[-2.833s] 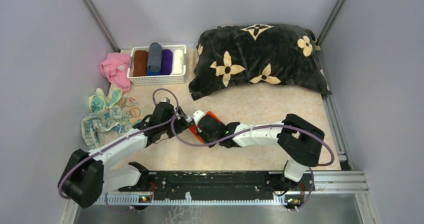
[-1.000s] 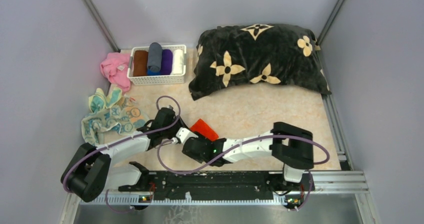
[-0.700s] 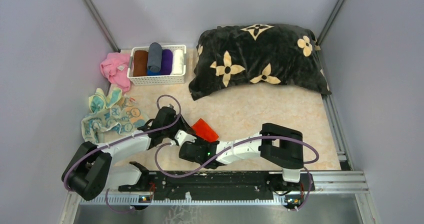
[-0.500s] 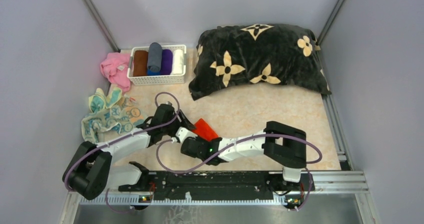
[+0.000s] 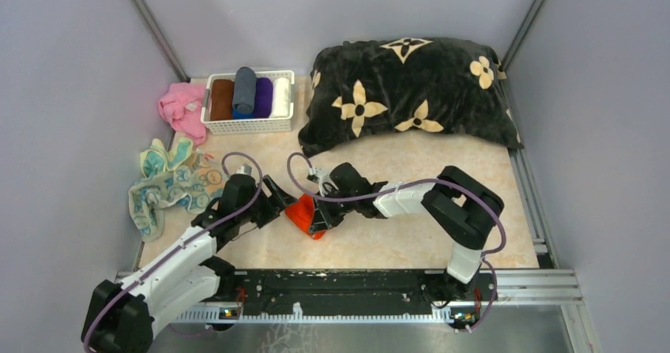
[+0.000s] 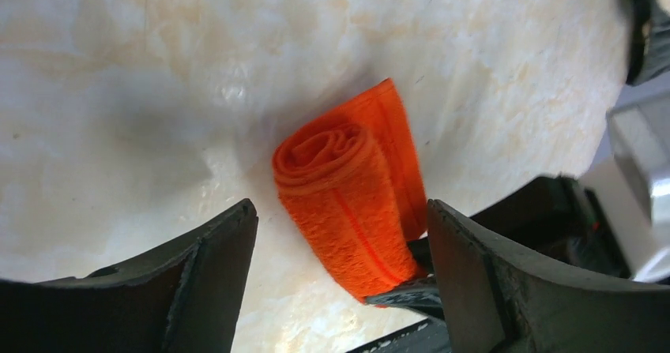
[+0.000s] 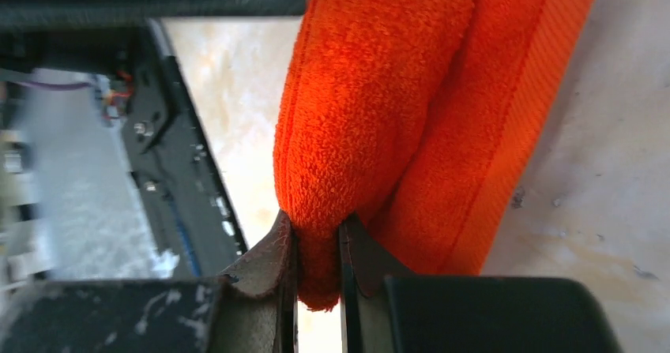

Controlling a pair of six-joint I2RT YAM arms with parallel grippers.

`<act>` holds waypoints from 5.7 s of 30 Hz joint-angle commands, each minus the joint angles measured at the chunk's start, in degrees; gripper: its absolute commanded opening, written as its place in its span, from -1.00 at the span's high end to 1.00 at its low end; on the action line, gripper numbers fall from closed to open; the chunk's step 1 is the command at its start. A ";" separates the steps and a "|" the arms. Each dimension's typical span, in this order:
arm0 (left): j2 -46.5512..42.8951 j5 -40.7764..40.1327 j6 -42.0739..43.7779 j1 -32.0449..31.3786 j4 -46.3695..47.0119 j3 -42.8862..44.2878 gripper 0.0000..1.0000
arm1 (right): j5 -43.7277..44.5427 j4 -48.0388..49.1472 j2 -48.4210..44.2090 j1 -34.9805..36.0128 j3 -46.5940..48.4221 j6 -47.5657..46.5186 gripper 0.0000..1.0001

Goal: Roll the towels
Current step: Roll the towel at the center of the board, then place the towel in the bin.

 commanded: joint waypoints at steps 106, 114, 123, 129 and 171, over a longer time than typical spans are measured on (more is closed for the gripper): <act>33.85 10.35 -15.43 -8.42 48.04 -15.10 0.66 | 1.59 7.77 4.35 0.36 -3.70 15.05 0.42; 25.72 7.14 -2.94 0.27 36.10 -7.85 1.00 | 8.73 -4.01 -11.72 -1.37 -5.55 8.03 -0.30; 23.69 14.74 12.30 14.70 23.07 11.22 1.00 | 19.15 -17.81 -29.06 -7.18 -5.15 0.52 -0.52; 32.05 22.65 20.95 24.26 16.17 29.92 1.00 | 21.67 -19.23 -33.31 -9.57 -5.95 -1.73 -0.53; 90.54 21.32 38.01 28.81 -6.27 99.39 0.08 | 24.45 -20.00 -25.75 -11.46 -3.59 -5.82 -0.54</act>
